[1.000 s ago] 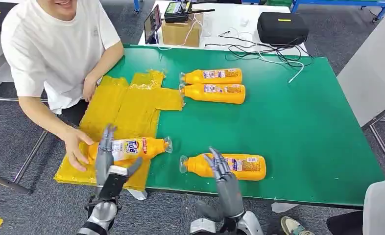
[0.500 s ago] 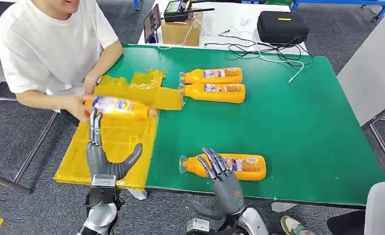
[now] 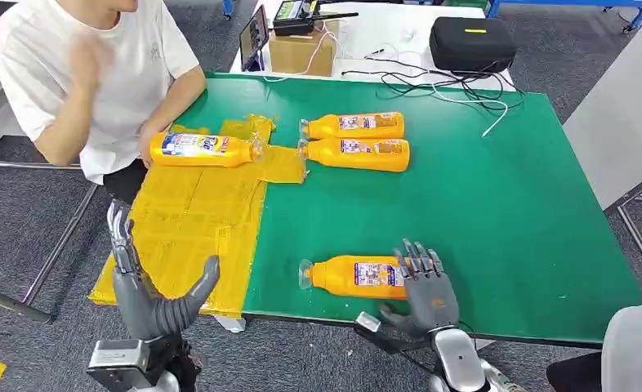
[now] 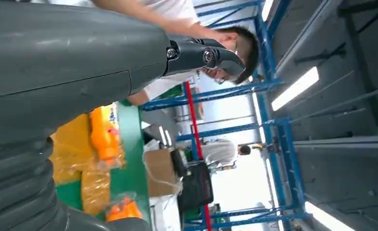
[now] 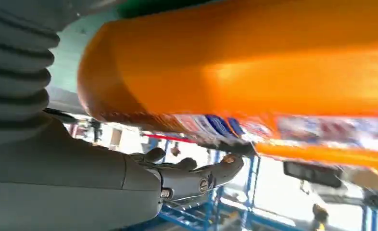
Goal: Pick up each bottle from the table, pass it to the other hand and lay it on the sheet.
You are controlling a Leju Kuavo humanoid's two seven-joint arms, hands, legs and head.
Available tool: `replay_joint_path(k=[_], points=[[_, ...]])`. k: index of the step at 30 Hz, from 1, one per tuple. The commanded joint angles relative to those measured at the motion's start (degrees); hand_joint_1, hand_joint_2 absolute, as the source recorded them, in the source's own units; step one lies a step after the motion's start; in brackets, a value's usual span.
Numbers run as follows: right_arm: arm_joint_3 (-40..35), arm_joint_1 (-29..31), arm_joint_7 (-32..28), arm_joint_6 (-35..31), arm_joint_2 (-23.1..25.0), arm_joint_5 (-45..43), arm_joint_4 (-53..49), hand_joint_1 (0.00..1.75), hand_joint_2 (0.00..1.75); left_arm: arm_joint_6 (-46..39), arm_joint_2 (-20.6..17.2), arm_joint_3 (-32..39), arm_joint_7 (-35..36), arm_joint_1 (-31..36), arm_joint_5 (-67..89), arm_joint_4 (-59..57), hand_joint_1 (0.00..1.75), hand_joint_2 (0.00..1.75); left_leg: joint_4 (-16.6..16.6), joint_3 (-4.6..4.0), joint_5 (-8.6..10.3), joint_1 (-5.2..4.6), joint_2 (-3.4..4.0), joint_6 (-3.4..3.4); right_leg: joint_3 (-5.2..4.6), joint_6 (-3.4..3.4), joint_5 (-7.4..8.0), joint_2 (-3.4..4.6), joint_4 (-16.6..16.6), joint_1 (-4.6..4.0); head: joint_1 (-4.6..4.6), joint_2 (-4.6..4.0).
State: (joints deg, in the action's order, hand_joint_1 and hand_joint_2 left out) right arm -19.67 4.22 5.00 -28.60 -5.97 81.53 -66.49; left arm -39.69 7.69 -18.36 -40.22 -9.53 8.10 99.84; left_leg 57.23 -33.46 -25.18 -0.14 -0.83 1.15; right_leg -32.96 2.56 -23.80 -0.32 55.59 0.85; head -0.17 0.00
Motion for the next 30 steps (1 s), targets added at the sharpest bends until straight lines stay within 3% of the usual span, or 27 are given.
replay_joint_path(k=[1, 10, 13, 16, 17, 18, 22, 30], points=[[2.45, 1.18, 1.7, 5.44, 0.71, -0.41, 4.37, 0.0, 1.75, 0.65, 0.81, -1.25, 0.22, -1.27, 1.71, -3.79, 0.0, 1.75, -0.05, 0.12, -0.02, 0.01, 0.03, -0.04, 0.11, -0.06, -0.01, 0.0, -0.04, -0.02, 0.0, 0.0], [2.36, 2.84, 4.82, 6.5, 0.6, 1.44, 7.18, 0.0, 1.75, 2.24, 1.42, -1.82, 1.04, -1.56, 3.17, -4.75, 0.0, 1.75, -0.06, 0.24, 0.01, 0.05, 0.0, -0.02, 0.24, -0.05, 0.0, -0.02, -0.09, -0.04, 0.02, 0.0], [1.34, 6.02, 5.38, 10.91, 0.95, 1.83, 11.71, 0.0, 1.75, 4.48, 0.85, -2.66, 2.34, -0.75, 2.58, -5.94, 0.0, 1.75, -0.06, 0.26, 0.01, 0.04, 0.07, -0.03, 0.23, -0.05, 0.05, 0.06, -0.09, -0.03, 0.0, 0.0], [-0.46, 13.39, 3.21, 14.56, 2.05, -1.51, 21.47, 0.0, 1.75, 6.2, 0.55, -3.61, 2.9, 1.72, 3.12, -9.62, 0.0, 1.75, -0.08, 0.32, 0.02, 0.07, 0.17, -0.08, 0.27, -0.09, 0.11, 0.13, -0.13, -0.07, 0.02, 0.0], [-0.98, 15.61, 2.71, 16.09, 2.28, -3.47, 24.22, 1.59, 1.75, 6.23, 0.19, -4.14, 2.41, 2.5, 4.12, -10.58, 0.0, 1.75, -0.11, 0.38, 0.05, 0.06, 0.23, -0.06, 0.29, -0.08, 0.15, 0.2, -0.14, -0.06, 0.0, 0.0], [-1.94, 17.28, 3.0, 17.78, 2.48, -3.89, 26.09, 1.75, 1.75, 4.99, -0.12, -4.51, 2.46, 3.08, 6.38, -11.62, 0.0, 1.75, -0.09, 0.41, 0.04, 0.03, 0.33, -0.03, 0.28, -0.06, 0.14, 0.22, -0.11, -0.03, 0.0, 0.0], [-3.22, 19.88, 6.11, 24.5, 3.25, -6.75, 30.53, 1.75, 1.75, 5.31, -0.74, -4.57, 4.59, 4.98, 10.18, -16.35, 0.0, 1.75, -0.13, 0.48, 0.12, 0.03, 0.46, -0.03, 0.27, -0.12, 0.35, 0.34, -0.14, -0.04, 0.0, 0.02], [-3.19, 19.4, 6.28, 24.85, 2.29, -9.25, 32.62, 1.75, 1.75, 7.99, -1.23, -4.78, 5.07, 5.1, 10.13, -16.23, 0.0, 1.75, -0.18, 0.83, 0.19, 0.11, 0.19, -0.03, 0.16, -0.11, 0.3, 0.11, -0.28, -0.13, 0.02, 0.0]])
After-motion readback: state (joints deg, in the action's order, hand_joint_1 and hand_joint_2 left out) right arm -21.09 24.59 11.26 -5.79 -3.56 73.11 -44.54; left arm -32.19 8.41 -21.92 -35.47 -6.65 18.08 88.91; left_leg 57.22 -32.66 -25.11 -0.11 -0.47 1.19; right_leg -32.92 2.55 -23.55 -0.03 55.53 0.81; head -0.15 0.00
